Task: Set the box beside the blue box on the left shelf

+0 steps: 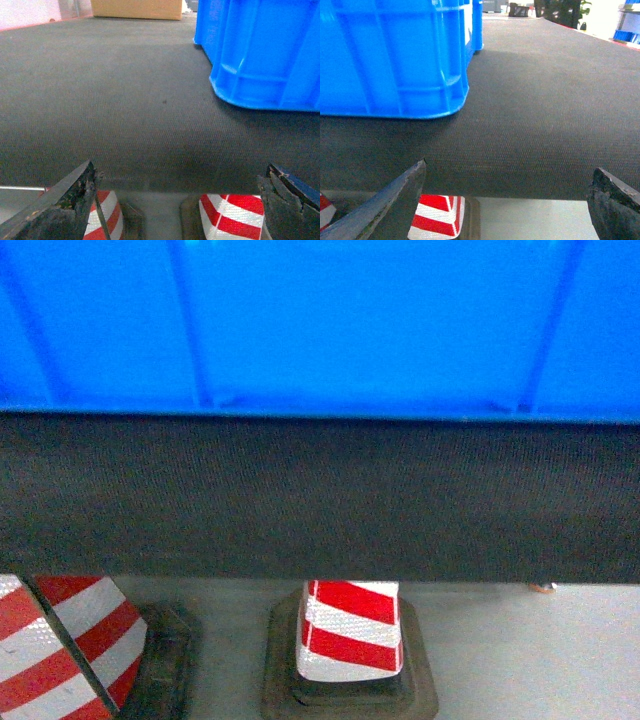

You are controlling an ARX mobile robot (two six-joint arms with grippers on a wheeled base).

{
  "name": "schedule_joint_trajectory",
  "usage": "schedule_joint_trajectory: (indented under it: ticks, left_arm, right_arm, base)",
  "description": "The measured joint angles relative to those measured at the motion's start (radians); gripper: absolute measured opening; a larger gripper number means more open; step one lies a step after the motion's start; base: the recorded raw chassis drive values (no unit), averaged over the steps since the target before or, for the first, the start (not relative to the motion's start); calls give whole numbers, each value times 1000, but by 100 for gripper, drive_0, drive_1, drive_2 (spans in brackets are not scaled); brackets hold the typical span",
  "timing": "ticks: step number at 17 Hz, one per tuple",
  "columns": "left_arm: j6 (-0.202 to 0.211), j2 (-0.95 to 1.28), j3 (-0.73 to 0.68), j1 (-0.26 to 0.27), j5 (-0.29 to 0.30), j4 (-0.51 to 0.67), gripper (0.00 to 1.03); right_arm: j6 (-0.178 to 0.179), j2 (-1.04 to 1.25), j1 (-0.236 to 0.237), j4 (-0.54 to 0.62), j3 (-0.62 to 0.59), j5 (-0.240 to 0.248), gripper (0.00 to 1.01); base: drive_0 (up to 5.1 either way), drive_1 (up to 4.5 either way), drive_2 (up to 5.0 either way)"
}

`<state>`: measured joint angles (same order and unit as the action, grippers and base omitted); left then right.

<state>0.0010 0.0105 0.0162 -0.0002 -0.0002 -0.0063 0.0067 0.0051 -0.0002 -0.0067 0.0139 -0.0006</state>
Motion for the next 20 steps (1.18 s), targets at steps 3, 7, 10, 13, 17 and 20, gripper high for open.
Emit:
schedule_joint_trajectory:
  ticks: [3,7,10,13,17,20]
  left_arm:
    - [-1,0,0,0,0,0,98]
    - [0,0,0,0,0,0,98]
    - [-1,0,0,0,0,0,98]
    - [0,0,0,0,-1,6,98]
    - [0,0,0,0,-1,1,98]
    - [0,0,0,0,0,1,98]
  right_arm:
    - [0,0,0,1,0,0,98]
    - [0,0,0,0,0,0,98]
    - [-1,0,0,2,0,0,98]
    - [-1,0,0,7,0,0,98]
    - [-1,0,0,1,0,0,98]
    - [-1,0,0,1,0,0,98]
  base:
    - [0,0,0]
    - [0,0,0]
    - [0,0,0]
    - [0,0,0]
    - [0,0,0]
    - [0,0,0]
